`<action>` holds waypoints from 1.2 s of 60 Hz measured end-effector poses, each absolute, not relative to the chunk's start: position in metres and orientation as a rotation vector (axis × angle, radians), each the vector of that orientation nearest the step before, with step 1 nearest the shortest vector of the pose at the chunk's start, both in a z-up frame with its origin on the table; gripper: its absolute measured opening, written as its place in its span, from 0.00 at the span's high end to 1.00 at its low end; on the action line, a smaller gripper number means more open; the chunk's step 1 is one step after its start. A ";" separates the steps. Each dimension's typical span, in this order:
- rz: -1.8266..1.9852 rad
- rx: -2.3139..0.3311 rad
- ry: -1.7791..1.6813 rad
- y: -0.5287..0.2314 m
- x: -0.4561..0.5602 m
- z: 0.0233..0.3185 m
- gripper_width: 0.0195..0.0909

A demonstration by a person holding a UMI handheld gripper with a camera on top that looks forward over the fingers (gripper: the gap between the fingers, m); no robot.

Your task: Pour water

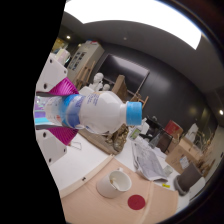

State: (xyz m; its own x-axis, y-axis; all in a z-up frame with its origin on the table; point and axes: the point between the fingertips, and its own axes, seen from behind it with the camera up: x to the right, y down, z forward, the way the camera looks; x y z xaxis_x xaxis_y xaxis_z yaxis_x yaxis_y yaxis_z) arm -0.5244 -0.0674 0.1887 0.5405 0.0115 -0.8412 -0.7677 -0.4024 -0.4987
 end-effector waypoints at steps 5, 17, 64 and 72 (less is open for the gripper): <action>1.264 -1.664 0.890 -0.035 -0.514 0.194 0.77; 1.635 -1.373 1.306 0.012 -0.475 0.181 0.76; 0.709 -1.729 0.459 0.019 -0.376 0.257 0.76; 0.282 -1.730 0.239 0.020 -0.295 0.264 0.76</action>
